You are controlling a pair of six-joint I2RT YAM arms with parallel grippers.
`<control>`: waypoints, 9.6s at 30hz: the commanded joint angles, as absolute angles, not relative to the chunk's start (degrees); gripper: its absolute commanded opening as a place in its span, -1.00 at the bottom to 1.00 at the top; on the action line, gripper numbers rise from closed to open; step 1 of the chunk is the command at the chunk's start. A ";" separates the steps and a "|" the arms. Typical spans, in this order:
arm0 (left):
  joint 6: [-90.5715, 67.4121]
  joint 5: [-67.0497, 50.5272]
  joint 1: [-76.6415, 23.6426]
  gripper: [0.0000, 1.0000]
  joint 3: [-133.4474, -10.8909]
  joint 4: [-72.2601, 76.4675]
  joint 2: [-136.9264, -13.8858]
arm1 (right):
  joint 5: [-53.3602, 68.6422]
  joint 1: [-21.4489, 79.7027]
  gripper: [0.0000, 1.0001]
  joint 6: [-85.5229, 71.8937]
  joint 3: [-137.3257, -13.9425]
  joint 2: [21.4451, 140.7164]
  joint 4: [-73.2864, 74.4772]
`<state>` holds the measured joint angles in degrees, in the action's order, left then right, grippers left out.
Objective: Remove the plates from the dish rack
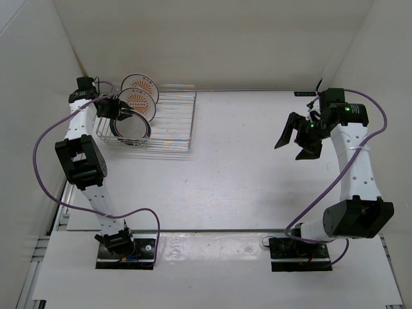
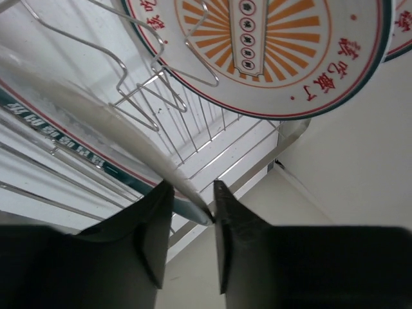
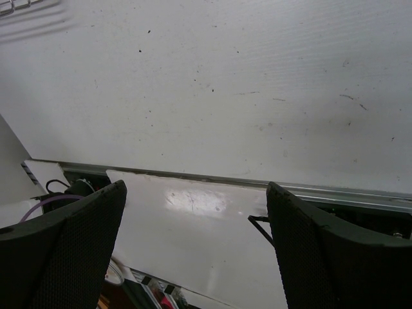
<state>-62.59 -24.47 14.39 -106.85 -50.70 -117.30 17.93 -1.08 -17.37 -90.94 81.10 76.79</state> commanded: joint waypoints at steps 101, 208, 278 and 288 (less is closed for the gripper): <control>-64.16 -15.20 8.61 0.85 -104.64 -52.78 -97.42 | 22.94 3.16 0.81 -14.94 -88.33 83.32 81.83; -38.13 29.71 -48.78 -0.99 -96.92 -95.14 -105.17 | 28.48 3.25 0.81 -14.06 -83.23 85.96 80.77; -81.74 -17.14 7.29 0.99 -130.70 -21.10 -131.22 | 27.78 4.57 0.81 -12.74 -87.53 85.96 79.72; -83.14 -12.22 8.18 0.99 -133.50 -20.39 -136.31 | 27.33 4.48 0.81 -13.01 -89.74 87.10 79.54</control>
<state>-82.15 -14.87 8.21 -130.43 -21.45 -134.67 27.38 4.62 -13.56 -87.24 87.57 76.62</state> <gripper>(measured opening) 0.994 0.905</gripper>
